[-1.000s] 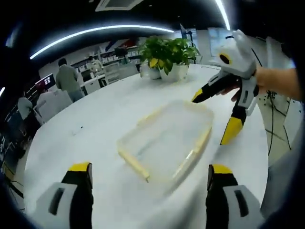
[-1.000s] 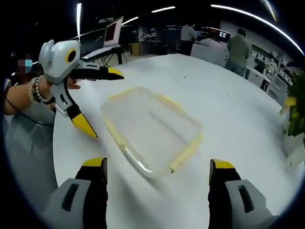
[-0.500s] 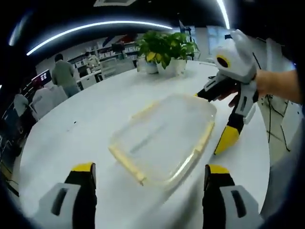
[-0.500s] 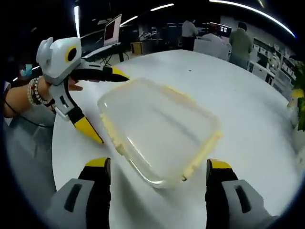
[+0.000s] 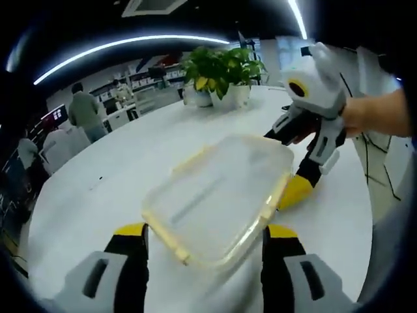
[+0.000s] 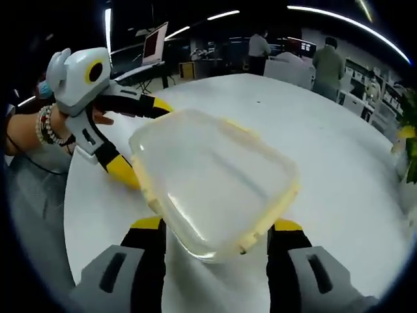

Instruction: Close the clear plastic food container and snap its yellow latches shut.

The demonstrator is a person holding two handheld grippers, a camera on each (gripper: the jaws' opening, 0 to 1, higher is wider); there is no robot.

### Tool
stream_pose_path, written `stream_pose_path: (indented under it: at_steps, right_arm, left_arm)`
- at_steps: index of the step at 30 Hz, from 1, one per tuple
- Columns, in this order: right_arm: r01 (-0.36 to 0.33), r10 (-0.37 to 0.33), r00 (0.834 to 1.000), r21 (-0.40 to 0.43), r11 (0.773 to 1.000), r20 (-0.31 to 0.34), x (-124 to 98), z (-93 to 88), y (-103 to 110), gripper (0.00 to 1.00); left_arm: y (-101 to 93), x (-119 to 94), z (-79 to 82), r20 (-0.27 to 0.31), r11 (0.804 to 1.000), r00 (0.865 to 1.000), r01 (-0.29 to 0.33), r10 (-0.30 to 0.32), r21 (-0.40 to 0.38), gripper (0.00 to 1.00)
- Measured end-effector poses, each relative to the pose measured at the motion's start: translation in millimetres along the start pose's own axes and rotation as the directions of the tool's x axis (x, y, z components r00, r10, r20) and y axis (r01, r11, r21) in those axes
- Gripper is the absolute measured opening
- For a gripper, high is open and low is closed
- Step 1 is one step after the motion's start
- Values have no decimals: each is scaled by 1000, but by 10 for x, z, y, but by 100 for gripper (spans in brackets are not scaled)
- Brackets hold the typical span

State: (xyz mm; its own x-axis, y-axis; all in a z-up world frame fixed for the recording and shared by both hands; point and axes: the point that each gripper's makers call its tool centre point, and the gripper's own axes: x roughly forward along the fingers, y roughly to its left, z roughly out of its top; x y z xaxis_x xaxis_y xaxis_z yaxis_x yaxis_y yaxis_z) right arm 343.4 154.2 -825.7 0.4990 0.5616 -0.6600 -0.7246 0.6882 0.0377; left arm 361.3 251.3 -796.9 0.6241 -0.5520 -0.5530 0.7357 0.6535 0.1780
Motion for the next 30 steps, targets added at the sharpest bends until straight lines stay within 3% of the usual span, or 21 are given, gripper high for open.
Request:
stream_pose_path:
  at_steps: [11,16,30]
  right_arm:
    - [-9,9,1000,-2,1000,-3,91,89,72,58]
    - [-20,20,1000,-25,999,0,188,179,146,54]
    - [-44,45,999,-66,997,4,536,500,186,50]
  left_arm:
    - [105,-67,-74,-26,1000,1000,-8,8,4,66]
    - [282,-133,-192,-68,999,997,-29,31,35,63]
    - [744,-177,-359,-120,996,989,-78,82,37,60]
